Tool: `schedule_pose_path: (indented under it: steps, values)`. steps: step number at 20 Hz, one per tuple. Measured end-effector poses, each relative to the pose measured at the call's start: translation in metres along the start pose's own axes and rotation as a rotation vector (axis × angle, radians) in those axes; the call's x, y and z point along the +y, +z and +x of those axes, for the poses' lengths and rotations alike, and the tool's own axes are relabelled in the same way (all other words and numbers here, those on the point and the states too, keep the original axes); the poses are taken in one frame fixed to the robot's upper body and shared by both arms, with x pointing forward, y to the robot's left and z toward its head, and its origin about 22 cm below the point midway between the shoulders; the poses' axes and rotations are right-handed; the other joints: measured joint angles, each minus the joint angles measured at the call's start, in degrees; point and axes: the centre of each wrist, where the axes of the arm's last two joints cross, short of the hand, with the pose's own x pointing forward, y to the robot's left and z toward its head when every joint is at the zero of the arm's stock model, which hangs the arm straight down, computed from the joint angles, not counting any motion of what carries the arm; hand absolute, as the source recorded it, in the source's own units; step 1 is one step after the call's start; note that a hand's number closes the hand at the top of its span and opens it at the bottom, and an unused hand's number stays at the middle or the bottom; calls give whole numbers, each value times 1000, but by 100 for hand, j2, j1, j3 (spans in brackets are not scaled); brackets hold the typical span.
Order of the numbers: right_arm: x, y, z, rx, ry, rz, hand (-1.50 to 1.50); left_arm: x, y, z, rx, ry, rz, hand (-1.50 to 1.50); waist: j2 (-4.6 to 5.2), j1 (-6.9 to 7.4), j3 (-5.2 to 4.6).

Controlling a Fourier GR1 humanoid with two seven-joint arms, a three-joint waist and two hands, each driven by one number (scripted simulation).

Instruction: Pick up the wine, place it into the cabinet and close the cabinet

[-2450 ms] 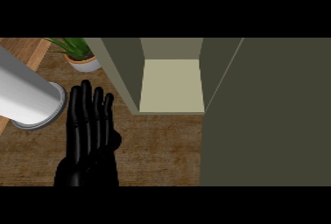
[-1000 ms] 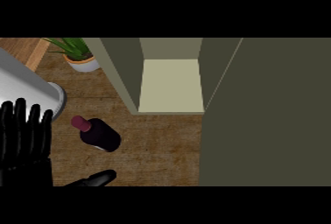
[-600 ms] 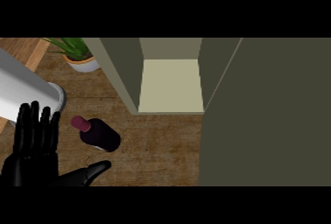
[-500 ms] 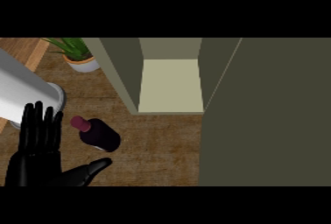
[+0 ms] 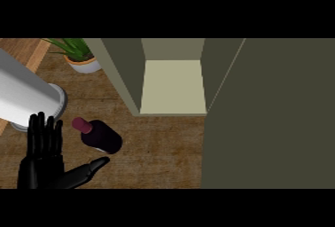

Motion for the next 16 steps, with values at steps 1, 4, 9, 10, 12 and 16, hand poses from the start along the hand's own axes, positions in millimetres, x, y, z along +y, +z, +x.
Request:
schedule_pose_path:
  steps: [1,4,9,10,12,16]
  values:
    - [2,-1,0,-2,-6,8,-150,0,-1,-4,2,2,0,-150,1,0,1]
    - [1,-2,2,1,0,10,-150,6,-5,-18,10,2,1,-150,2,-4,0]
    - [1,-1,-1,-7,-6,10,-150,19,-4,-37,25,4,-3,-150,3,5,3]
    - [1,0,-2,-7,-11,11,-150,20,-4,-42,28,0,-8,-150,3,1,2]
    - [3,2,-4,-7,-16,18,-150,22,-5,-47,35,0,-24,-150,2,-4,3]
    - [3,1,-2,-1,-18,15,-150,18,-9,-61,47,10,-38,-150,3,-10,2]
